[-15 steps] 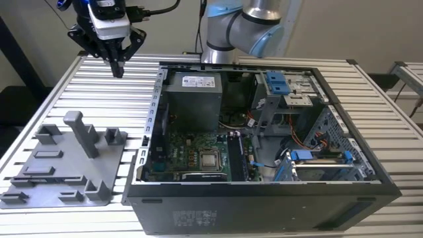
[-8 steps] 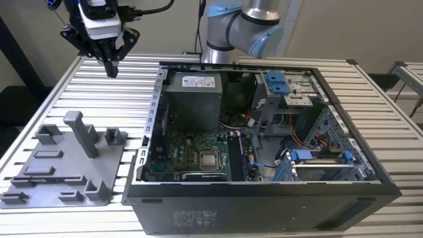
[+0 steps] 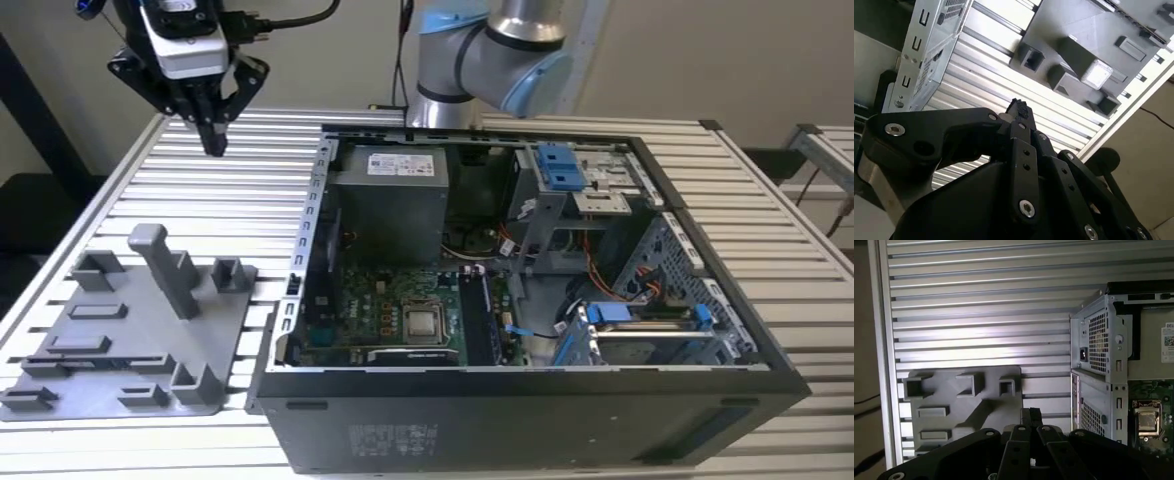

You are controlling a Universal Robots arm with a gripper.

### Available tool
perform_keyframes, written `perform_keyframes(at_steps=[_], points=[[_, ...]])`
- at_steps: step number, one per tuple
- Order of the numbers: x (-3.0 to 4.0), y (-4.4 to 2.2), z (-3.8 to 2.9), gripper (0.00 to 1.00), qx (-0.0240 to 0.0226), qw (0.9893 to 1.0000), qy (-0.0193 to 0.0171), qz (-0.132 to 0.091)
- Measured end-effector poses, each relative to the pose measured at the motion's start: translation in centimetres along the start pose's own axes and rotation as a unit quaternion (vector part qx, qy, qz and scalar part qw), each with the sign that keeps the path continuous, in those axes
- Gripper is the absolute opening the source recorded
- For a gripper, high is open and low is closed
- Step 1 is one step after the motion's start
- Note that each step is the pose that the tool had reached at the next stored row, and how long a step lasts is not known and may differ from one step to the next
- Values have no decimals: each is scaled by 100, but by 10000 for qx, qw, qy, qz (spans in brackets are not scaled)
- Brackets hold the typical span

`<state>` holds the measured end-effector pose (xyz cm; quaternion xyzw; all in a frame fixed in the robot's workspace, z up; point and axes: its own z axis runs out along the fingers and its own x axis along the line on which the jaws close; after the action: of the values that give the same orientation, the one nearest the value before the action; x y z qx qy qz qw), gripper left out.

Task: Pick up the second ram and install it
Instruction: 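Reach for the second ram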

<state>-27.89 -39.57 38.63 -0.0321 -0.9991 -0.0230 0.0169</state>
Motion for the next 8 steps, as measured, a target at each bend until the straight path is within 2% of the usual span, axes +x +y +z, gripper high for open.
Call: perform_keyframes(at_steps=[8], points=[[181,-5,6,11,1,10000,20,1]])
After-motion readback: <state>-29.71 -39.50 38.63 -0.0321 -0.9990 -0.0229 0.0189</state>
